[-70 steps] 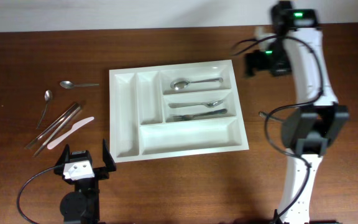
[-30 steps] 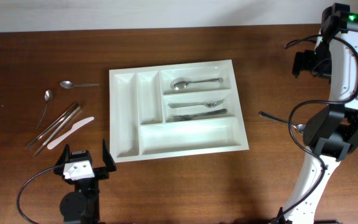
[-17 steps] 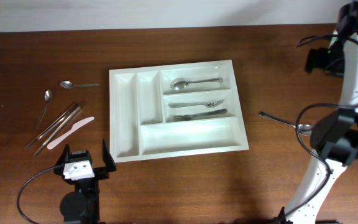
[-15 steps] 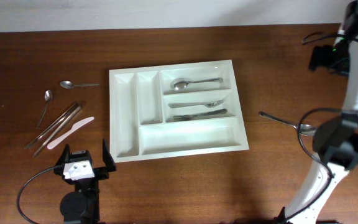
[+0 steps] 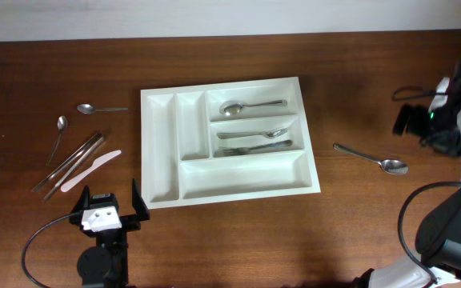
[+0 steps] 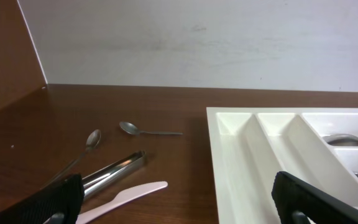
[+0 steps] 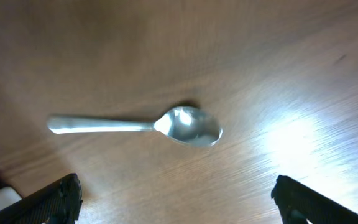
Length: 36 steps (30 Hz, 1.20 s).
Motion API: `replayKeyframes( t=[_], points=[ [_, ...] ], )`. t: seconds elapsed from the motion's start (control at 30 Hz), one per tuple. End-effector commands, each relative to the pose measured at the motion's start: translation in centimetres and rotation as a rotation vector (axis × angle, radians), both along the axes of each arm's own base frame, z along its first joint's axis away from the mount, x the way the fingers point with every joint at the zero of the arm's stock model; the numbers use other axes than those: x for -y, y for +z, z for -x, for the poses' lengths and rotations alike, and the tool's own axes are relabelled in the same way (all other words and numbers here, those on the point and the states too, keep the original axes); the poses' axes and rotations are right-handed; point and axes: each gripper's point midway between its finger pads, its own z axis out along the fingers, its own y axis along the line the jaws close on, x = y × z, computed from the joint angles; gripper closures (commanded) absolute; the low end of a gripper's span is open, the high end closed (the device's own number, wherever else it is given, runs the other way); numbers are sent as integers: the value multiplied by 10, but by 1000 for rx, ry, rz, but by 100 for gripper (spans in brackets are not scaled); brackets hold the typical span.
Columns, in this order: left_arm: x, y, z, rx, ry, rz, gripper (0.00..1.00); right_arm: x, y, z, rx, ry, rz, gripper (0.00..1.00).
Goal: Pack container
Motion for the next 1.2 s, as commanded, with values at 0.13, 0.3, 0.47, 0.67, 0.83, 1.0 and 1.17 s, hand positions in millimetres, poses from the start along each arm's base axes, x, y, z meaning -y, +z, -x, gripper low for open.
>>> replayKeyframes(
  t=[0.13,0.3,0.47,0.67,0.83,1.0,1.17],
  points=[
    [0,-1,0,0,-5,-11,1,-9,-14,2,155,-67,-225,1],
    [0,-1,0,0,-5,-11,1,0,-26,11,180,-66,-258,1],
    [0,-1,0,0,-5,-11,1,0,-37,13,199,-52,-271,1],
    [0,-1,0,0,-5,-11,1,-3,-54,14,209,-54,-273,1],
    [0,-1,0,0,-5,-11,1,-3,-62,14,224,-59,-269,1],
    [0,-1,0,0,-5,-11,1,4,-65,14,237,-95,-264,1],
    [0,-1,0,0,-5,-11,1,18,-67,21,248,-138,-256,1]
  ],
)
